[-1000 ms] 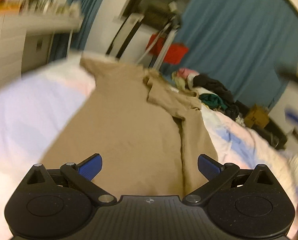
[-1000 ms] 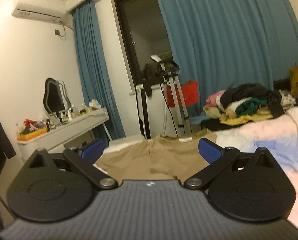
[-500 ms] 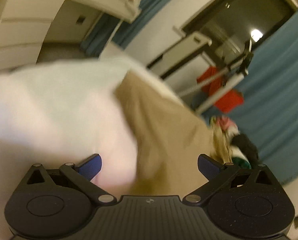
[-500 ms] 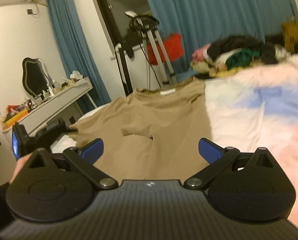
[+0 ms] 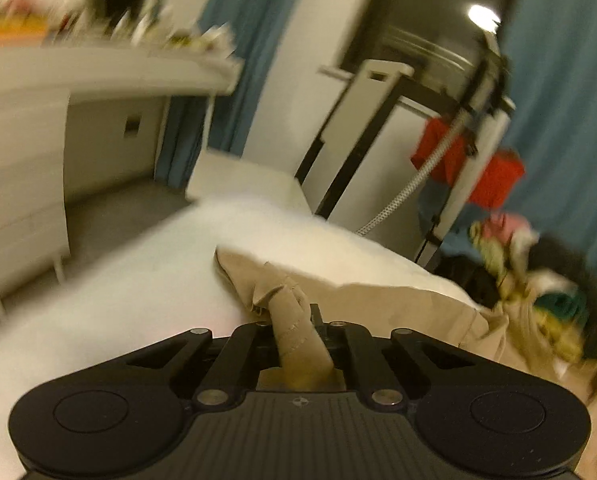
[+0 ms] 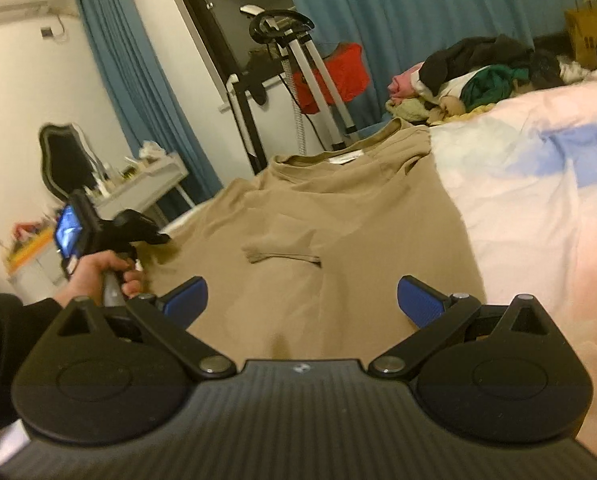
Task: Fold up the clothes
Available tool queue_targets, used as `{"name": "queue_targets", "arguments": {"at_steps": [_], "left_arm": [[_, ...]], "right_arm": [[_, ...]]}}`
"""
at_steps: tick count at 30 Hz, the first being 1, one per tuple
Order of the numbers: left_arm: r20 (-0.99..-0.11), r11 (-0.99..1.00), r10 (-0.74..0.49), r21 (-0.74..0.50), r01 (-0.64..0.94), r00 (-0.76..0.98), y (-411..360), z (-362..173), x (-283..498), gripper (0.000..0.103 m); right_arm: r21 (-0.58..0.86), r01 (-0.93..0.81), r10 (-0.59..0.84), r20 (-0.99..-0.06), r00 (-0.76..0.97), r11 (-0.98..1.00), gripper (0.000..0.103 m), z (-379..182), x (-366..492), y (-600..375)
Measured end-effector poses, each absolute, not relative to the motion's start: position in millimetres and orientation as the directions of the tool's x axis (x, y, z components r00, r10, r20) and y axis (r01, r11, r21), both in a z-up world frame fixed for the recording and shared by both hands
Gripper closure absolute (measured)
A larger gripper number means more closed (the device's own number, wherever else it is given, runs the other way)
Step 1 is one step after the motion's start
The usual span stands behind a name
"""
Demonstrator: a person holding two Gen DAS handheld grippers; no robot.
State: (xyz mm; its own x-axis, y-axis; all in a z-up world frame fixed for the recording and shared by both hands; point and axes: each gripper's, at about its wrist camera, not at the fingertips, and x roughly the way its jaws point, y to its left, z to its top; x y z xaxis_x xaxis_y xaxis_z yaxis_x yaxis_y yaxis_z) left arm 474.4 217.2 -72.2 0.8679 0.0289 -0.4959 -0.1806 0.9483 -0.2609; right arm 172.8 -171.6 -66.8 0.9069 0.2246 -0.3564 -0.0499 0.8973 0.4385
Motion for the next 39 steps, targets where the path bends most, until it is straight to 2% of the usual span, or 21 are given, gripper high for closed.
{"name": "queue_targets", "arguments": {"at_steps": [5,10,13,17,22,23,25,27,28,34,37,39], "left_arm": [[-0.459,0.992,0.043,-0.087,-0.093,0.888,165,-17,460,0.098],[-0.407,1.0,-0.011,0.002,0.013,0.913,83,34,439,0.098],[-0.412,0.994,-0.08,0.034,0.103,0.908,21,50,427,0.098],[-0.446,0.968,-0.146,0.118,0.22,0.883,-70,45,419,0.098],[-0.51,0.954,-0.144,0.158,0.257,0.848,-153,-1,427,0.096],[-0.532,0.954,-0.142,0.15,0.259,0.835,-164,-12,430,0.094],[-0.566,0.953,-0.154,0.131,0.272,0.81,-174,-25,431,0.072],[-0.579,0.947,-0.165,0.133,0.291,0.799,-180,-26,424,0.054],[-0.575,0.946,-0.182,0.119,0.301,0.798,-177,-22,416,0.048],[-0.567,0.958,-0.242,-0.013,0.285,0.788,-109,9,340,0.031],[-0.563,0.966,-0.253,-0.106,0.235,0.787,-49,23,280,0.028],[-0.564,0.979,-0.205,-0.102,0.179,0.8,-12,26,237,0.028]], "right_arm": [[0.418,-0.067,0.211,-0.31,0.927,0.906,0.0,-48,157,-171],[0.469,-0.057,0.215,-0.29,0.932,0.881,0.0,-31,136,-188],[0.5,-0.046,0.215,-0.286,0.934,0.865,0.0,-26,126,-202],[0.521,-0.033,0.202,-0.271,0.941,0.853,0.0,-23,121,-219],[0.547,0.045,0.154,-0.312,0.937,0.836,0.0,-41,123,-247],[0.558,0.06,0.152,-0.326,0.933,0.828,0.0,-46,124,-253],[0.571,0.082,0.139,-0.334,0.932,0.817,0.0,-54,127,-262],[0.574,0.105,0.126,-0.348,0.929,0.812,0.0,-60,132,-267],[0.579,0.114,0.126,-0.358,0.925,0.808,0.0,-63,136,-269],[0.568,0.065,0.153,-0.328,0.932,0.82,0.0,-58,138,-260],[0.524,0.029,0.151,-0.297,0.943,0.851,0.0,-52,131,-247],[0.496,-0.002,0.162,-0.28,0.946,0.868,0.0,-48,126,-238]]}}
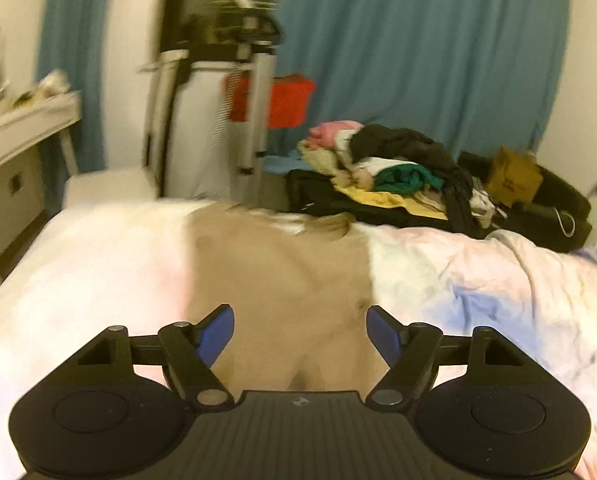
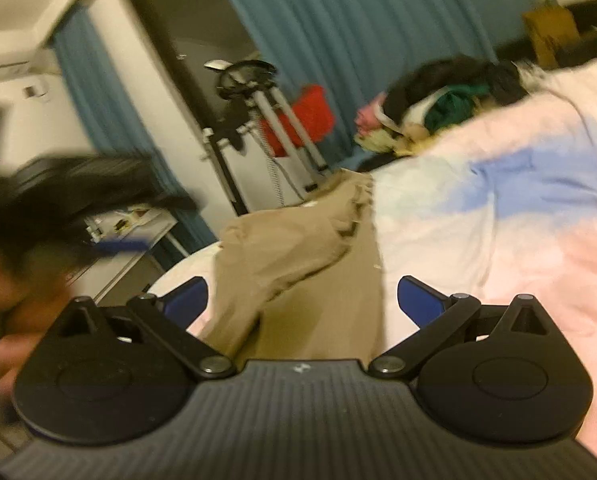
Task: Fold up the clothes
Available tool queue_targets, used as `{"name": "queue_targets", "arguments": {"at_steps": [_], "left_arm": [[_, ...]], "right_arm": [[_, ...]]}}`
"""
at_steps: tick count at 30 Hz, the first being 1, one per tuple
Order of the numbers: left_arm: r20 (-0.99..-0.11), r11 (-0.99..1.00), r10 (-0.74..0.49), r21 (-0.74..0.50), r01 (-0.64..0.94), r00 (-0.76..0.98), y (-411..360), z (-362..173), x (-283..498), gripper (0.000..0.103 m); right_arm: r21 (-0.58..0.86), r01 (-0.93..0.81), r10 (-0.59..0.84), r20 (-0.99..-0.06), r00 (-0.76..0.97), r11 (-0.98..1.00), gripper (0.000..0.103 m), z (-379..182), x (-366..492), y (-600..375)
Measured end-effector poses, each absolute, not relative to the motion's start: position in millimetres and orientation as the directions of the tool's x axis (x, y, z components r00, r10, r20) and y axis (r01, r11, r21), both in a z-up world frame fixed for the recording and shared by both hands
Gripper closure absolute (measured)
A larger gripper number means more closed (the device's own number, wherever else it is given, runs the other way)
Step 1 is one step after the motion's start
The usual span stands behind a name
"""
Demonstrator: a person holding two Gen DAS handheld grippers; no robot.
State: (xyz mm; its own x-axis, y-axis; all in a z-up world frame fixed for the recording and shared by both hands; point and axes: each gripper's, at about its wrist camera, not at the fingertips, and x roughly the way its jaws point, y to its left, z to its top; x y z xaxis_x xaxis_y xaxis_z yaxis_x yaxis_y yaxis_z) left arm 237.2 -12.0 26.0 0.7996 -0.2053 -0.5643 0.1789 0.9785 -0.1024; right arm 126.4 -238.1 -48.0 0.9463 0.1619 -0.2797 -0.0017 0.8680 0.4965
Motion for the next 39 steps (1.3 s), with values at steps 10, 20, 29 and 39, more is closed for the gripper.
{"name": "queue_targets", "arguments": {"at_steps": [10,20,29,39], "left_arm": [[-0.556,0.997,-0.062,-0.075,0.024,0.829,114,4,56,0.026],[-0.482,0.943,-0.018,-0.299,-0.145,0.876,203,-14,19,0.026],[-0.472,0.824,0.04,-0.483,-0.297,0.88,273,-20,-1,0.026],[-0.483,0.825,0.015,-0.489,-0.284,0.875,271,-25,2,0.026]], "right_arm": [[0.415,-0.22,0.371,-0.328,0.869,0.883,0.002,-35,81,-176],[0.321,-0.44,0.543,-0.43,0.721,0.839,0.03,-30,28,-84],[0.099,-0.622,0.554,-0.577,0.6,0.776,0.043,-56,35,47],[0.078,-0.511,0.455,-0.584,0.673,0.856,0.094,-52,40,39]]}}
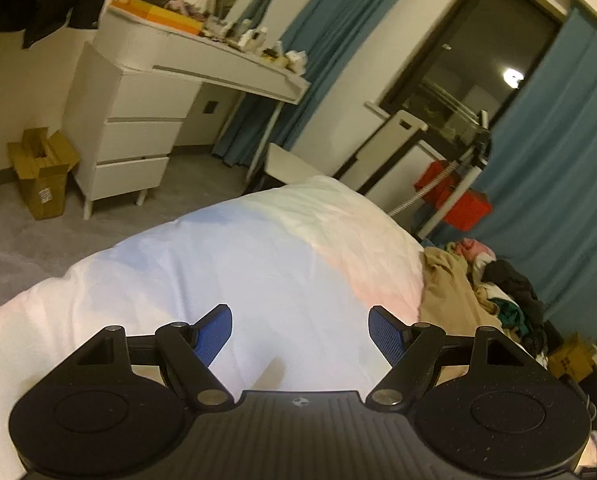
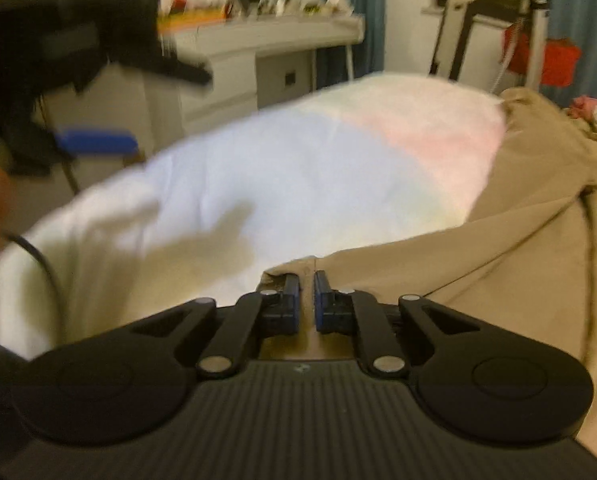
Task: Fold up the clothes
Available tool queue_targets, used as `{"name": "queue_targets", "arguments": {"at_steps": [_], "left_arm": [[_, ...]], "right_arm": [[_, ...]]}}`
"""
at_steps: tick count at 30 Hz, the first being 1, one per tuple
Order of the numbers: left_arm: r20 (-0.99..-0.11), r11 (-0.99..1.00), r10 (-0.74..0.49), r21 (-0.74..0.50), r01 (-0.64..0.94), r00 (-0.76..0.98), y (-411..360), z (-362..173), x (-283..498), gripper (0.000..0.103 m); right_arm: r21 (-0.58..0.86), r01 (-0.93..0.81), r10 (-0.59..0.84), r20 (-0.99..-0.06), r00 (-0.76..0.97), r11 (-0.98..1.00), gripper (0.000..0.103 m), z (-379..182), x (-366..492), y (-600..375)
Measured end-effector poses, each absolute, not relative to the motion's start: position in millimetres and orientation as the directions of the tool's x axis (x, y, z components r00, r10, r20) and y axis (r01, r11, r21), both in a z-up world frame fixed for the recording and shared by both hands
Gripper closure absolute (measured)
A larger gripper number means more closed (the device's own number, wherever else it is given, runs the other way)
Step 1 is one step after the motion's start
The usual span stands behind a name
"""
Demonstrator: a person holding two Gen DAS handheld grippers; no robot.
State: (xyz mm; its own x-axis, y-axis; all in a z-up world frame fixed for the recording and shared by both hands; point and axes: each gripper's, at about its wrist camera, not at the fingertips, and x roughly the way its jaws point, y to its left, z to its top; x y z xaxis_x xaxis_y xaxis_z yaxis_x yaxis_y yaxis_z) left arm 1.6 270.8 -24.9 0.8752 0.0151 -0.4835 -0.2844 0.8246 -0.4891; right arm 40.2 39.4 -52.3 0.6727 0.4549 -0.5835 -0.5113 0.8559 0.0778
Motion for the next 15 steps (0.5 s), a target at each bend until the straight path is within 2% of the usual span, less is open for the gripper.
{"name": "queue_targets", "arguments": {"at_steps": [5,8,12,15], "left_arm": [[-0.469,0.875,-0.078,-0.455,-0.165,0.88,245,-22,3,0.026],[-0.467,0.902,-0.171,-0.429,-0.054,0.867,221,-22,1,0.026],[-0.485,0.908,-0.312,-0.405,0.106,0.817,188,-27,-3,0.026],[-0.502,0.913,-0.369,-0.353,0.205,0.782,160,-29,-10,0.026]], "right_arm": [[0.246,-0.38,0.452,-0.482,0.75,0.892,0.095,-20,-4,-22],[0.342,-0.297,0.435,-0.463,0.772,0.891,0.095,-19,-28,-55],[0.414,-0.244,0.451,-0.533,0.716,0.877,0.096,-32,-43,-79],[0.465,-0.241,0.496,-0.572,0.653,0.852,0.095,-39,-52,-93]]}}
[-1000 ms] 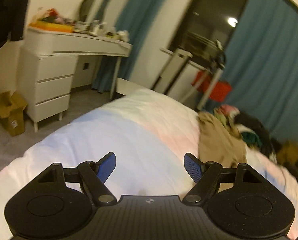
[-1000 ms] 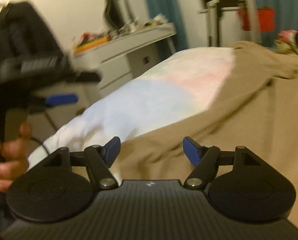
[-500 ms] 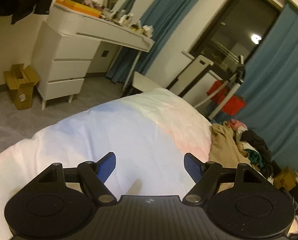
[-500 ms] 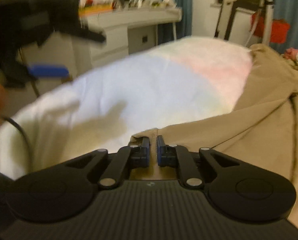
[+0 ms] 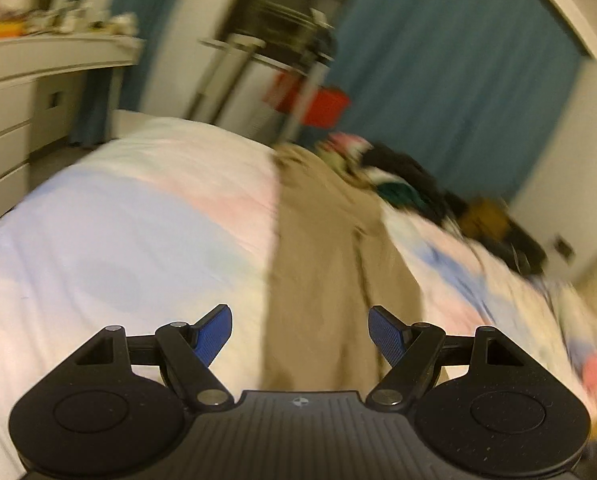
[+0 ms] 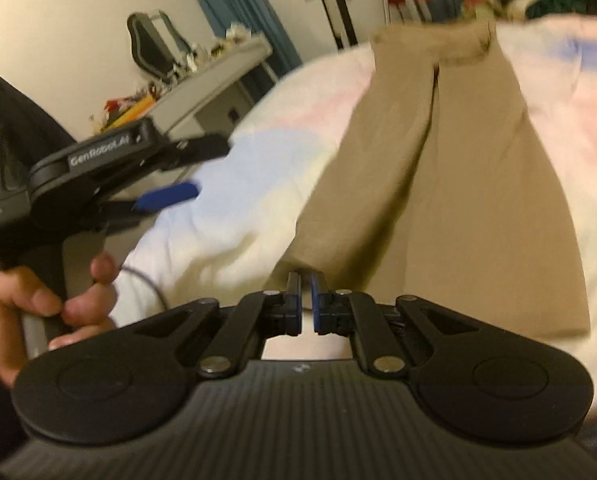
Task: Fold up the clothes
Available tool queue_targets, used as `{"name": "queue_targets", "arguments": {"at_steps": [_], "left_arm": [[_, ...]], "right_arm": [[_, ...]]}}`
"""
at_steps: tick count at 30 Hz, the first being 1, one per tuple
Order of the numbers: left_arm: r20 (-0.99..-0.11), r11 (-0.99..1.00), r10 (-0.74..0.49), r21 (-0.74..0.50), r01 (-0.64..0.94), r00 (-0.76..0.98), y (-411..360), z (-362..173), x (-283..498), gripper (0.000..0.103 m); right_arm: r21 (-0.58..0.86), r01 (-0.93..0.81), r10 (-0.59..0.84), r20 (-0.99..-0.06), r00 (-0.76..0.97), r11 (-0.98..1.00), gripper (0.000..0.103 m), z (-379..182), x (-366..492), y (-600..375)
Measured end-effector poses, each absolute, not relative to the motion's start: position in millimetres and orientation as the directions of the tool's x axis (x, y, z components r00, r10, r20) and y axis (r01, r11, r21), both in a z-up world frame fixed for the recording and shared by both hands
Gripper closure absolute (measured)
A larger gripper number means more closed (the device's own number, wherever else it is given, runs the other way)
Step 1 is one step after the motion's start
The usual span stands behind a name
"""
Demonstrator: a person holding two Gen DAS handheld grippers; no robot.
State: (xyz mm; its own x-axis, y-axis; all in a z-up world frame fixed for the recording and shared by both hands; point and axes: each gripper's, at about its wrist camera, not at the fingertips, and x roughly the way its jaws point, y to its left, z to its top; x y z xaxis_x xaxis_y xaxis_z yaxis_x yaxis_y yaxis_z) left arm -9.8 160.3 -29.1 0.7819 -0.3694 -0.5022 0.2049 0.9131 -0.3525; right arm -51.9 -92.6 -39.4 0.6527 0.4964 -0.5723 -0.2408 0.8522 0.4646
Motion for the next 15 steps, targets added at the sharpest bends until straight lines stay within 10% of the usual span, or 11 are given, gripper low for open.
{"name": "queue_targets", "arguments": {"at_steps": [6,10,15], "left_arm": [[-0.548,0.919,-0.389,-0.178,0.351,0.741,107,-41,-22,0.029],[-0.595,0.893,-0.423,-0.147,0.424,0.684,75,-54,-15,0.033],[-0.693,0.847,-0.424,-0.075,0.527,0.583,32,-83,-10,0.047]], "right_arm": [[0.441,-0.245,0.476,-0.554,0.683,0.864,0.086,-21,-65,-127],[0.39,-0.175,0.373,-0.519,0.769,0.904,0.015,-5,-56,-159],[0.451,-0.08,0.344,-0.541,0.768,0.889,0.018,-17,-31,-192]]}}
